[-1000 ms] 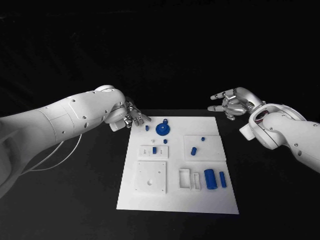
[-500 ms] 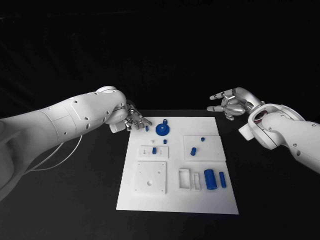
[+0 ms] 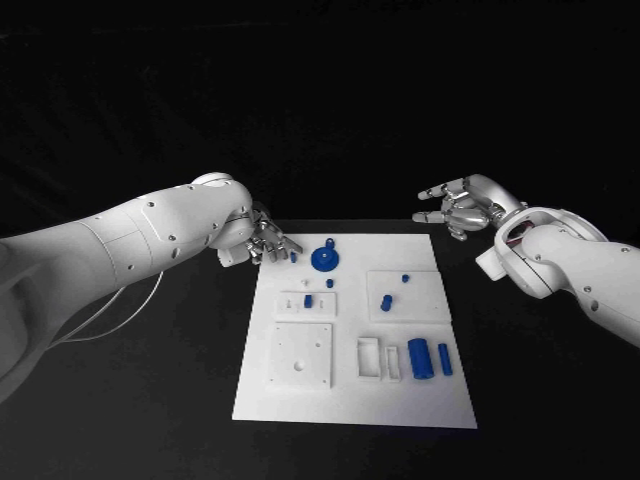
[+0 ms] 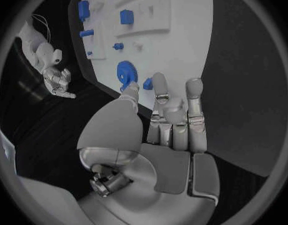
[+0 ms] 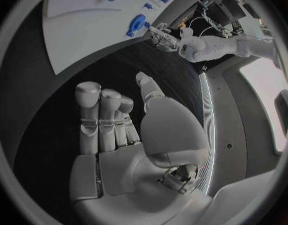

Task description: Assemble the parts on the task board

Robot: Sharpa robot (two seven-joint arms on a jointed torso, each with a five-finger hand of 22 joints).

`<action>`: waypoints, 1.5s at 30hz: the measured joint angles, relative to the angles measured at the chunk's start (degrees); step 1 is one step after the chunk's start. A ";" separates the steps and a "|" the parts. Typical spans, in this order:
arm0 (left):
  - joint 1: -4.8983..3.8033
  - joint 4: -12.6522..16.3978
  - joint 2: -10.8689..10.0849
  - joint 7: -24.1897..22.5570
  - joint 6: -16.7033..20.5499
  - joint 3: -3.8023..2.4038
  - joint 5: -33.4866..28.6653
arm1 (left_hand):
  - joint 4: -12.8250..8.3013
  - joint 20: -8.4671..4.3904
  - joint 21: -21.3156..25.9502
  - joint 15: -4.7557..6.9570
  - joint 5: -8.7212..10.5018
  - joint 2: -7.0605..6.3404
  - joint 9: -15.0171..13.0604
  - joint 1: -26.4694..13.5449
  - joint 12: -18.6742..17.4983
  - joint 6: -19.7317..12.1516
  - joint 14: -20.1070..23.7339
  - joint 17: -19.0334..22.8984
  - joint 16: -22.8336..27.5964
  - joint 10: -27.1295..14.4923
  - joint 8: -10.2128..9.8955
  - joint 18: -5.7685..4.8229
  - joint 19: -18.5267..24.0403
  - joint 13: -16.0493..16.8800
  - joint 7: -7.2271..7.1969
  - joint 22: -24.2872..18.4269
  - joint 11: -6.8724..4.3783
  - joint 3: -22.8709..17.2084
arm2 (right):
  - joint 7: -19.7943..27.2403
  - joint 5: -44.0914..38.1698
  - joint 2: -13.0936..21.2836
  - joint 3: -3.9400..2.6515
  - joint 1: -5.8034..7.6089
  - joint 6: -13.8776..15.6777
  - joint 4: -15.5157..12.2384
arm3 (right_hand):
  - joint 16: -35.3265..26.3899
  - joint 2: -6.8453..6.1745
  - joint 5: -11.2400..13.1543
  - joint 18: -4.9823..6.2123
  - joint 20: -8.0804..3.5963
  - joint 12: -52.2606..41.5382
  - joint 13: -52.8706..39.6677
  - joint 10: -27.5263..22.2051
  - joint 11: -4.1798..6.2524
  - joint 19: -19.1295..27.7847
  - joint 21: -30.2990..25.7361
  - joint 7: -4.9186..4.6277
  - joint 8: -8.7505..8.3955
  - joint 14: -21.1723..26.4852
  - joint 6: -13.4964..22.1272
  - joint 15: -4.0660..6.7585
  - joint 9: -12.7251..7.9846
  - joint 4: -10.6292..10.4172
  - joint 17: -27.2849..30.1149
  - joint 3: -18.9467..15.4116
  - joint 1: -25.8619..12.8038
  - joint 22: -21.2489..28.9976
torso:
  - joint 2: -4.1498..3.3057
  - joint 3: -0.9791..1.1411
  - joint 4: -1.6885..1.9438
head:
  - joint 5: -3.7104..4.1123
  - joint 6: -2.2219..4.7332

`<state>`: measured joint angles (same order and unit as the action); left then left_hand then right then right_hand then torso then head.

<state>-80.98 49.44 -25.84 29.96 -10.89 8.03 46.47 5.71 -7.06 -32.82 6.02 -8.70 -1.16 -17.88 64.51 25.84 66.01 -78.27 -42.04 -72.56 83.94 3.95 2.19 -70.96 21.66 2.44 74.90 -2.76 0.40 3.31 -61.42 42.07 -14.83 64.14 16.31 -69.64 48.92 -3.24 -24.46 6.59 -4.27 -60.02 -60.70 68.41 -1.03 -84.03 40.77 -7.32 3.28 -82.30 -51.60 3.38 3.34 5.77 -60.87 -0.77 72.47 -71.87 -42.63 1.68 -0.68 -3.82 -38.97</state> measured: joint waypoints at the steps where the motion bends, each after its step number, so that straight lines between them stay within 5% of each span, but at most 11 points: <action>1: 0.02 -0.01 0.03 0.00 -0.03 0.00 0.01 | -0.24 0.00 0.00 0.00 0.00 0.35 0.00 0.31 0.00 0.00 0.00 0.00 0.00 0.00 0.00 0.00 0.00 0.00 0.00 0.00 0.00 0.24 | 0.00 0.00 -0.02 0.00 0.00 0.00 0.02 | 0.00 0.00 0.00 0.00 0.00 0.00 0.00 0.00 0.00 0.00 0.00 0.00 0.00 0.00 0.00 0.00 0.00 0.00 0.00 0.00 0.00 0.00 | -0.01 -0.01 0.00 | 0.01 -0.03; 24: 0.28 -0.66 0.63 -0.21 0.21 -0.02 -0.01 | -3.92 0.00 0.00 0.24 -0.35 5.28 -1.09 3.38 0.44 0.41 -0.24 -0.72 -0.44 0.00 0.00 0.00 0.00 -0.01 -0.40 0.03 0.00 1.06 | 0.00 -0.03 -0.28 0.00 0.00 -0.01 0.18 | 0.00 0.00 0.00 0.00 0.00 0.00 0.00 0.00 0.00 0.00 0.00 0.00 0.00 0.00 0.00 0.00 0.00 0.00 0.00 0.00 0.00 -0.01 | -0.04 -0.05 0.02 | 0.37 -0.13; 28: 0.24 -0.70 0.64 -0.41 0.42 -0.05 -0.21 | -5.34 0.00 0.00 0.24 -1.16 6.66 -2.25 4.76 0.44 0.62 -0.24 -0.38 -0.44 0.00 0.27 0.00 0.00 -0.09 -0.61 0.03 0.00 0.62 | 0.00 -0.04 -0.29 0.00 0.00 -0.01 0.21 | 0.00 0.00 0.00 0.00 0.00 0.00 -0.01 0.00 0.00 0.00 0.00 0.00 0.00 0.00 0.00 0.00 0.00 0.00 0.00 0.00 0.00 -0.01 | -0.04 -0.04 0.03 | 0.37 -0.19; 42: 0.21 -0.55 0.56 -0.90 1.00 -0.07 -1.83 | -10.74 0.12 -0.25 0.10 -9.57 8.48 -4.47 8.26 0.67 0.27 -0.53 -1.57 -0.85 0.00 1.58 0.00 0.13 -0.76 -1.30 0.02 0.00 -2.59 | -0.01 -0.05 -0.34 0.00 0.00 -0.03 0.31 | -0.23 0.00 -0.23 0.00 0.00 0.00 -0.01 0.00 0.00 0.00 0.00 0.00 0.00 0.00 0.00 0.00 0.00 0.00 0.00 0.00 0.00 -0.01 | -0.01 0.03 0.05 | 0.21 -0.27; 44: 0.25 -0.43 0.51 -0.91 1.12 -0.05 -2.03 | -10.73 0.21 -0.61 0.23 -9.58 8.49 -4.47 8.26 0.67 0.20 -0.66 -1.70 -1.07 0.00 1.58 0.00 0.22 -0.87 -1.23 0.02 0.00 -2.62 | -0.01 -0.06 -0.35 0.00 0.00 -0.03 0.34 | -0.23 0.00 -0.23 0.00 0.00 0.00 -0.01 0.00 0.00 0.00 0.00 0.00 0.00 0.00 0.00 0.00 0.00 0.00 0.00 0.00 0.00 -0.01 | 0.00 0.03 0.05 | 0.21 -0.24; 45: 0.26 -0.36 0.49 -0.93 1.18 -0.05 -2.11 | -10.70 0.21 -0.64 0.23 -7.18 8.69 -4.47 8.46 0.67 0.19 -0.66 -1.80 -1.07 0.00 1.58 0.00 0.22 -0.91 -1.22 0.02 0.00 -3.27 | -0.01 -0.06 -0.36 0.00 0.00 -0.04 0.35 | -0.23 0.00 -0.23 0.00 0.00 0.00 -0.01 0.00 0.00 0.00 0.00 0.00 0.00 0.00 0.00 0.00 0.00 0.00 0.00 0.00 0.00 -0.01 | 0.00 0.03 0.06 | 0.21 -0.23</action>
<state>-80.72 49.08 -25.35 29.04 -9.72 7.99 44.36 -4.99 -6.85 -33.46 6.24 -15.88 7.53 -22.35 72.97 26.51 66.20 -78.93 -43.84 -73.63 83.94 5.53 2.19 -70.75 20.74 1.22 74.92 -2.76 -2.87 3.30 -61.48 41.72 -14.83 64.14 16.28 -69.29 48.69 -3.24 -24.69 6.59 -4.27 -60.02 -60.71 68.41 -1.03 -84.03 40.77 -7.32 3.28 -82.30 -51.60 3.38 3.34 5.77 -60.87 -0.77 72.47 -71.88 -42.63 1.71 -0.62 -3.61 -39.19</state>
